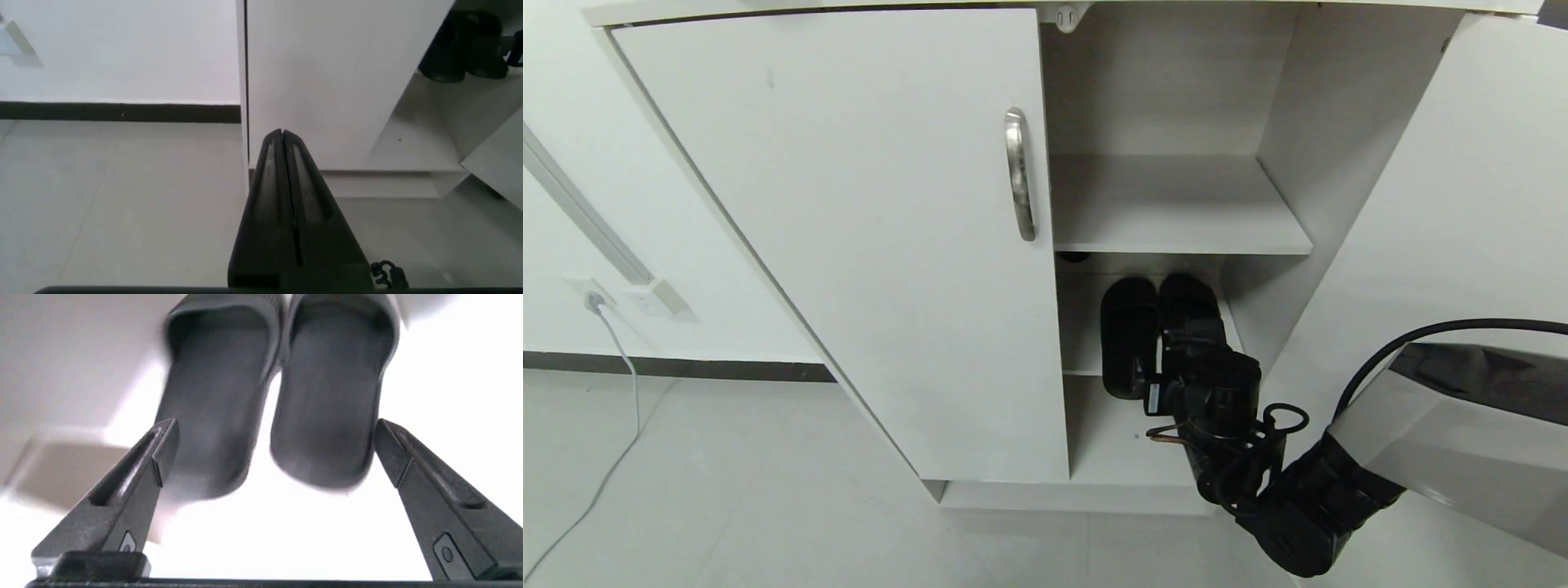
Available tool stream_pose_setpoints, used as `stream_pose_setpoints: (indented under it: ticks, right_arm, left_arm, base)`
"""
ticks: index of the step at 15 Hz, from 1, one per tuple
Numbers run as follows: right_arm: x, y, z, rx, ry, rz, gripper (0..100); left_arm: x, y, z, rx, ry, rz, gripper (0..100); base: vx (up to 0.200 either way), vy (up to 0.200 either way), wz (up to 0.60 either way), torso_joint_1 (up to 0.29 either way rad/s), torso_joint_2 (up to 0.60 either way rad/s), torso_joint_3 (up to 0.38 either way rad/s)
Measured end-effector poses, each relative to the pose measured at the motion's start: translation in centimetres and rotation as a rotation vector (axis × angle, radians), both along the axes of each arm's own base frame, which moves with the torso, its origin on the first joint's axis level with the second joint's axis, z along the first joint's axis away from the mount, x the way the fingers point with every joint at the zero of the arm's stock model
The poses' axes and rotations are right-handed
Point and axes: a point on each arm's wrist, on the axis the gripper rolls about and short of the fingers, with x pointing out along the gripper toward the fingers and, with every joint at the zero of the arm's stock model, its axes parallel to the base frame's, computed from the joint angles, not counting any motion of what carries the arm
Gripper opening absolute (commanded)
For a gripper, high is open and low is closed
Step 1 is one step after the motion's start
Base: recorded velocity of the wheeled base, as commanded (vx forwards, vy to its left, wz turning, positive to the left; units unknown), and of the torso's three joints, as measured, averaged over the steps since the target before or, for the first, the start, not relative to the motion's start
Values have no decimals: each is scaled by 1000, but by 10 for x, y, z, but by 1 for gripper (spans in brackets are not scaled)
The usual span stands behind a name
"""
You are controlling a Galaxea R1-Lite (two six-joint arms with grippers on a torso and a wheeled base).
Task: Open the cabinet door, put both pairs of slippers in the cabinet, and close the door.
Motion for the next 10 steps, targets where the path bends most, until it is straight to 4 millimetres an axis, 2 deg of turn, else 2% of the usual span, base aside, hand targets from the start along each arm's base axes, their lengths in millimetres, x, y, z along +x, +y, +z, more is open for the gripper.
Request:
stream_pose_setpoints:
  ticks: [1, 10]
  right_arm:
    - [0, 0, 0, -1, 1, 1, 100]
    - [-2, -1, 0, 5, -6, 0, 100]
  left_arm:
    - [0, 0, 0, 1, 0, 0, 0]
    - [0, 0, 0, 0, 0, -2, 0]
  base:
    - [-200, 0, 0, -2, 2, 2]
    - [0, 0, 0, 0, 0, 0]
